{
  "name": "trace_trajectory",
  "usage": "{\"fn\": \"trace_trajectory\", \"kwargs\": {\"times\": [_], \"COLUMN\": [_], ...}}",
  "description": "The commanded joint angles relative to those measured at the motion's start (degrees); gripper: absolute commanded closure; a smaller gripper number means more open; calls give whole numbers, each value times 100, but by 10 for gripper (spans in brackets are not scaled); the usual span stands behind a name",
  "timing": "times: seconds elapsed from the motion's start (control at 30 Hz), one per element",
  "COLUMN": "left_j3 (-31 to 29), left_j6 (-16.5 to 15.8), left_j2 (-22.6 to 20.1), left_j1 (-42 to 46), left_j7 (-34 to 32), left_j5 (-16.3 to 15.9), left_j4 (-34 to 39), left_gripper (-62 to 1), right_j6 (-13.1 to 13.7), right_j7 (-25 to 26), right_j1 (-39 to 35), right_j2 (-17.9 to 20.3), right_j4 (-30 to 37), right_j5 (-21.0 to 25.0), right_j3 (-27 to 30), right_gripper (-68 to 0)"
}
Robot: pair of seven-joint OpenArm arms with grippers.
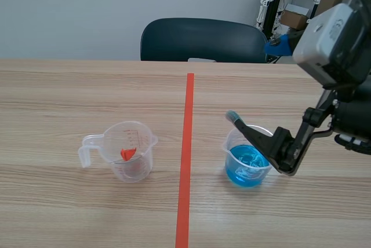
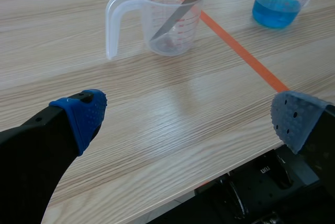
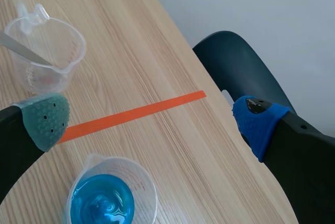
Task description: Do the redox reaction experiment. lift the metal plate out of the left beaker
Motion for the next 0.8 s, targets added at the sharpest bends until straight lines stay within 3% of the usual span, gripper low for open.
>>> {"fn": "trace_trajectory", "kwargs": {"times": [0.0,0.2,0.57,0.77], "left_j3": [7,7,79,197], "left_j6": [-15,-17,-13,98], "left_j2": [33,151,446,450], "left_j1": [-192,-588,-925,-1062], "left_j7": [-118,-529,-1095,-1261], "left_j5": [-33,273,1003,1029], "left_j4": [-66,-527,-734,-737], "left_gripper": [-623,-623,-623,-623], "right_j6": [-42,-44,-42,-44], "right_j7": [52,273,745,977], "right_j1": [197,658,1355,1729], "right_j2": [85,70,70,28], "right_j4": [39,-291,-909,-1272], "right_j5": [-39,-468,-835,-997], "right_j3": [-153,-896,-1985,-2509], "right_gripper": [-679,-679,-679,-679]}}
